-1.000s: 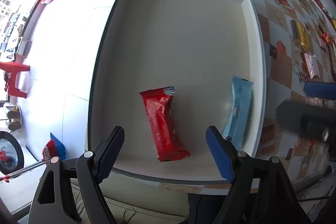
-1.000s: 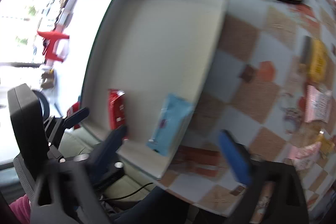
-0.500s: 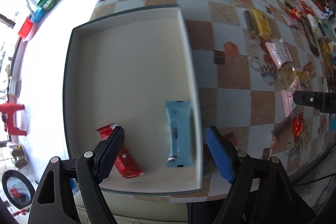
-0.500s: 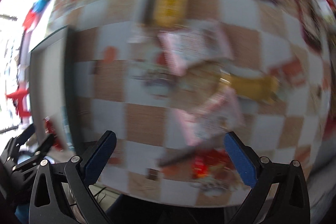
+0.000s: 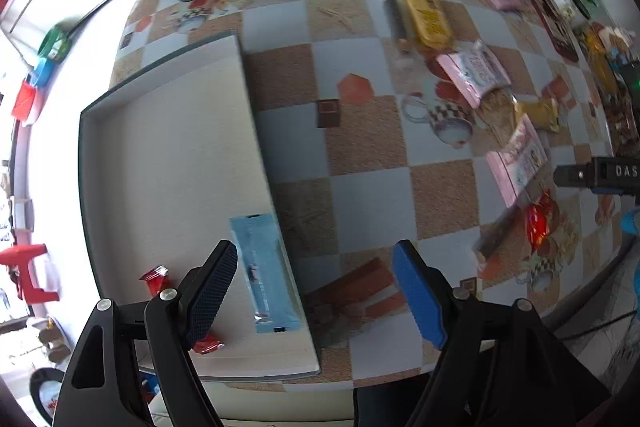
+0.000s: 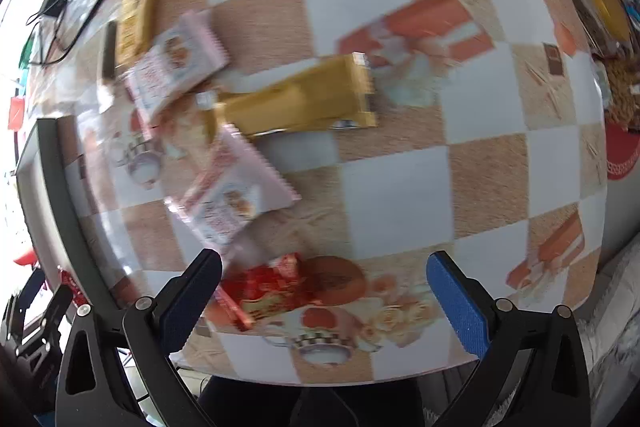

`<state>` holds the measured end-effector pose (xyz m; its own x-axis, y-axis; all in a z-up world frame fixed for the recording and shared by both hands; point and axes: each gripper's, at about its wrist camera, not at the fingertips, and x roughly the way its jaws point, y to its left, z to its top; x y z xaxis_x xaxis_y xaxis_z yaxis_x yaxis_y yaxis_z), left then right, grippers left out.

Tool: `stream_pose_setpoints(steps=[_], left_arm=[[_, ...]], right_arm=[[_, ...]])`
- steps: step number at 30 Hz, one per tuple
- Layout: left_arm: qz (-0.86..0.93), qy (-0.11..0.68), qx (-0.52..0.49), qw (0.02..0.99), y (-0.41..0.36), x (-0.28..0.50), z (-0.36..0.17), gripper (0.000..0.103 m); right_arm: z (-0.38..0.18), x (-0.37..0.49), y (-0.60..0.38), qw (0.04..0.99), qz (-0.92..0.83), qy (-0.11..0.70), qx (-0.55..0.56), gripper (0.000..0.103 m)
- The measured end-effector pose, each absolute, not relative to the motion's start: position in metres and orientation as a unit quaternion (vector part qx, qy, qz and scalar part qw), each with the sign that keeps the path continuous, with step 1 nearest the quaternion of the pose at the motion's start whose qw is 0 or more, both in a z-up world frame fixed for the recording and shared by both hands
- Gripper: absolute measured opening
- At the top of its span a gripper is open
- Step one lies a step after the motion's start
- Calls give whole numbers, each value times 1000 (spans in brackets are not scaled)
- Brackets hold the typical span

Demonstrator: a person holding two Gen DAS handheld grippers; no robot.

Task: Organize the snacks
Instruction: 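Move the right tool over the red candy packet and lower toward it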

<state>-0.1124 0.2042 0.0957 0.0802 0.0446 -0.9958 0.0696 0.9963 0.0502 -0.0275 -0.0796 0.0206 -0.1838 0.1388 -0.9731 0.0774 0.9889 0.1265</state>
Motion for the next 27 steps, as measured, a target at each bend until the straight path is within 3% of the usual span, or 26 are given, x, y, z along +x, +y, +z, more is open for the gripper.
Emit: stream_pose_setpoints(steps=[17, 27], left_arm=[[-94, 703, 135, 692, 133, -135, 60, 83], [-113, 707, 156, 681, 115, -143, 46, 83]], right_arm=[[-5, -102, -80, 606, 78, 788, 75, 103], [-16, -126, -72, 614, 73, 784, -51, 103]])
